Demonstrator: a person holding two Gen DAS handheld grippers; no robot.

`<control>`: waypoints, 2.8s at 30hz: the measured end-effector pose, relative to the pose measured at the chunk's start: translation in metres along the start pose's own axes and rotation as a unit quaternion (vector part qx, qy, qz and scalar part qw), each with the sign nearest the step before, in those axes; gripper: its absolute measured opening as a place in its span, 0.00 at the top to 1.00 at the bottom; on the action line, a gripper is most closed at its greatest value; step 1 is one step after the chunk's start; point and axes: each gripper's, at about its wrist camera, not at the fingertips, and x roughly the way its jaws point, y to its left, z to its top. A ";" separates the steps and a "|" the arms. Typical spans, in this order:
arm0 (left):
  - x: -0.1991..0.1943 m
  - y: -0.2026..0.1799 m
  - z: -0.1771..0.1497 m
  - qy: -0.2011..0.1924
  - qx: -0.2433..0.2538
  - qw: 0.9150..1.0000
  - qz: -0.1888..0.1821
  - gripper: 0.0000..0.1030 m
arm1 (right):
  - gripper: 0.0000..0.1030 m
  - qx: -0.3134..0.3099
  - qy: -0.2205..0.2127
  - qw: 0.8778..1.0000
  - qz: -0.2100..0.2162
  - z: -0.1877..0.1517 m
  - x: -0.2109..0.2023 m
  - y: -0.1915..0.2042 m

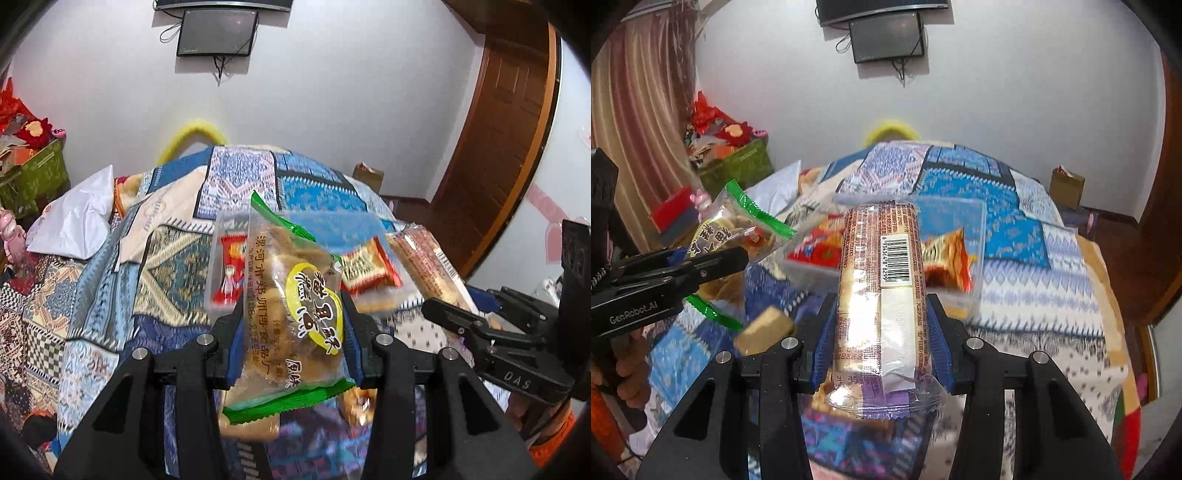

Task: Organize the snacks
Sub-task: 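Carry the cake bag and wafer roll into the clear box and release both, then grasp the wrapped sponge cake with the left gripper while the right grasps a nut cake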

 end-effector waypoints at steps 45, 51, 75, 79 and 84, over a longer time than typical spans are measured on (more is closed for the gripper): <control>0.117 -0.004 0.042 0.046 0.020 0.999 0.011 0.44 | 0.47 0.009 0.048 0.999 -0.014 0.030 0.093 -0.020; 0.085 0.006 0.039 0.036 0.016 0.999 0.015 0.43 | 0.41 0.003 0.030 0.999 -0.014 0.032 0.069 -0.018; 0.049 0.046 -0.076 0.135 -0.017 0.990 0.028 0.39 | 0.32 0.021 0.097 0.995 0.018 -0.051 0.041 0.005; 0.055 0.045 -0.088 0.149 -0.023 0.988 0.020 0.39 | 0.32 0.022 0.119 0.992 0.023 -0.065 0.048 0.011; 0.067 0.043 -0.098 0.167 -0.039 0.985 0.017 0.39 | 0.30 0.020 0.134 0.991 0.020 -0.073 0.054 0.015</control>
